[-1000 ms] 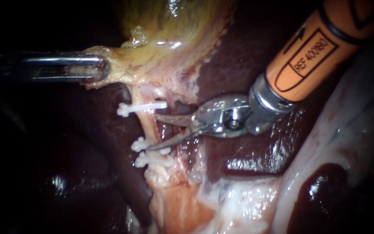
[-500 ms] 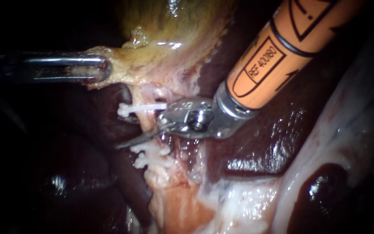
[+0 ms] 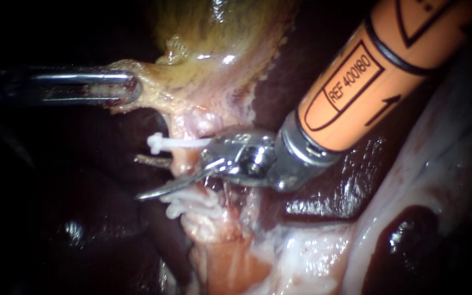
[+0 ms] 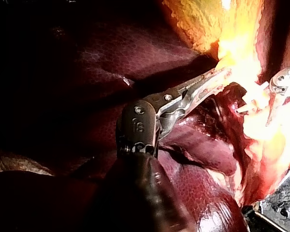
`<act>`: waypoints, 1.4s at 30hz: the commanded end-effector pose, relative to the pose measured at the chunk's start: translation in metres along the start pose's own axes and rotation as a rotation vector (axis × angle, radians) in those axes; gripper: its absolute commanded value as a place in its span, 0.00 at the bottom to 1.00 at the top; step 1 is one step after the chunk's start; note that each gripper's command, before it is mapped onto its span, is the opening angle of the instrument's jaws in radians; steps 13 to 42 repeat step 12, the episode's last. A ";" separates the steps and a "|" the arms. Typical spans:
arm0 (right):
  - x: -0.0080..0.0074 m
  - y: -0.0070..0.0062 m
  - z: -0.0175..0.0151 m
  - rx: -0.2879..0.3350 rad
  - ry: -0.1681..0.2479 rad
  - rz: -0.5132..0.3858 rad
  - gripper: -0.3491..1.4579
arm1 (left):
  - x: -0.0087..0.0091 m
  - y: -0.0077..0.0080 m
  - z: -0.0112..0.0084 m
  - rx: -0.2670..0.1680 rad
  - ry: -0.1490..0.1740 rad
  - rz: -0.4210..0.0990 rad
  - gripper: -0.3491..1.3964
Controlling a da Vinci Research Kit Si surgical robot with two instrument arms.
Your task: Go to the cutting position left tube
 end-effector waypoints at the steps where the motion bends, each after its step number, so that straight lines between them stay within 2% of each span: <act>1: 0.0000 0.0000 0.0000 0.000 -0.001 -0.001 0.96 | 0.0000 0.0000 0.0000 0.000 0.000 0.000 0.00; 12: -0.0003 0.0006 -0.0002 -0.001 -0.001 0.011 0.97 | 0.0000 0.0000 0.0000 0.000 0.000 0.000 0.00; 42: -0.0003 0.0006 -0.0002 -0.001 -0.001 0.011 0.97 | 0.0000 0.0000 0.0000 0.000 0.000 0.000 0.00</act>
